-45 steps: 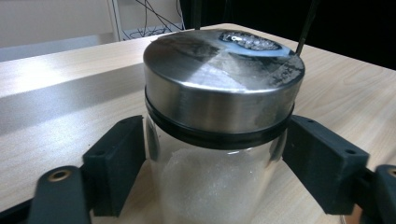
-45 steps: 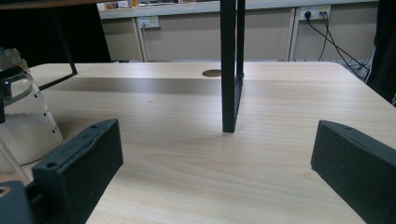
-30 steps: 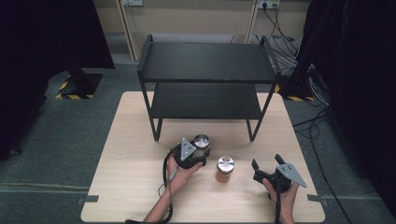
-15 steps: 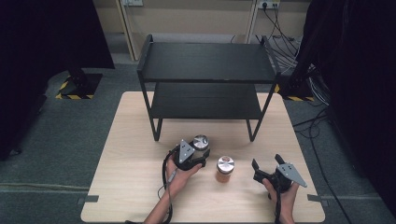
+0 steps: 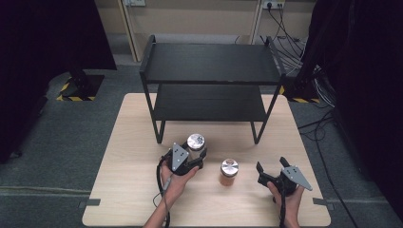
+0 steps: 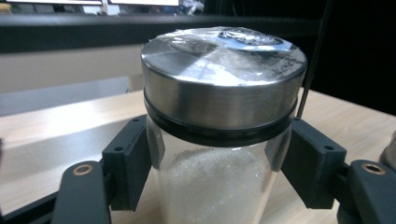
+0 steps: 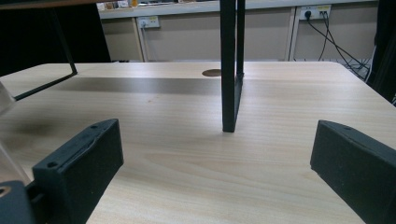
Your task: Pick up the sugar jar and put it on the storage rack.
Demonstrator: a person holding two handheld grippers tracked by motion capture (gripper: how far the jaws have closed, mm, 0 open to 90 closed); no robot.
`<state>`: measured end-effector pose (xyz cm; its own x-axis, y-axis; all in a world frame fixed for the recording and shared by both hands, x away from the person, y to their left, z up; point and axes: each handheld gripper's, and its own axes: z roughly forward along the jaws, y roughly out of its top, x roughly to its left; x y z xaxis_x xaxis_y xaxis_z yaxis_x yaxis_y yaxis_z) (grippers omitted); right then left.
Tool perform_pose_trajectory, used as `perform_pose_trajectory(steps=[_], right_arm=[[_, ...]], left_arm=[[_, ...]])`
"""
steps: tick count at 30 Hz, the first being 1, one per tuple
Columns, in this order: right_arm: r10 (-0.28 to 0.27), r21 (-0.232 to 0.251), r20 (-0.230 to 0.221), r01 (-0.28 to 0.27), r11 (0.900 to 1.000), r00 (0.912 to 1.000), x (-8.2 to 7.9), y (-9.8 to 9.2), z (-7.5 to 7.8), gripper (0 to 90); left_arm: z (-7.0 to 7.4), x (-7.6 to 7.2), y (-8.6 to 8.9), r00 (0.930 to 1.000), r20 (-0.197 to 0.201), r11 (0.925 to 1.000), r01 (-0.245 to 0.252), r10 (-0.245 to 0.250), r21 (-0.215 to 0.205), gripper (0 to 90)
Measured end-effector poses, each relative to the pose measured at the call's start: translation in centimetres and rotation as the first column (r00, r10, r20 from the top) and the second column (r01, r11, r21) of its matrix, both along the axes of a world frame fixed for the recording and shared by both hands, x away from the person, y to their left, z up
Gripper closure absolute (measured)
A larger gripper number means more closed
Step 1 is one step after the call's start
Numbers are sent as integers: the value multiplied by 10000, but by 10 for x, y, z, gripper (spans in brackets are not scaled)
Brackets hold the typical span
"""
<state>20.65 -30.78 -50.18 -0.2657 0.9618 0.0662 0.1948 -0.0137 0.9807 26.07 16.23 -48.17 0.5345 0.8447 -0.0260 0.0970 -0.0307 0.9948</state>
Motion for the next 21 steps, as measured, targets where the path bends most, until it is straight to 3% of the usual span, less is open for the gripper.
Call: perform_pose_trajectory(steps=[9, 12, 21], right_arm=[[-18, -9, -5, 18, 10000, 10000, 0, 0, 0, 27], [-22, -26, 17, 22, 10000, 10000, 0, 1, 0, 28], [-21, -19, -9, 21, 10000, 10000, 0, 1, 0, 28]], left_arm=[[15, -16, 4, 9969, 509, 9975, -576, 597, -407, 306], [23, -22, 2, 9944, 660, 9963, -814, 830, -268, 305], [44, -31, 0, 9875, 967, 9917, -1210, 1247, -434, 306]])
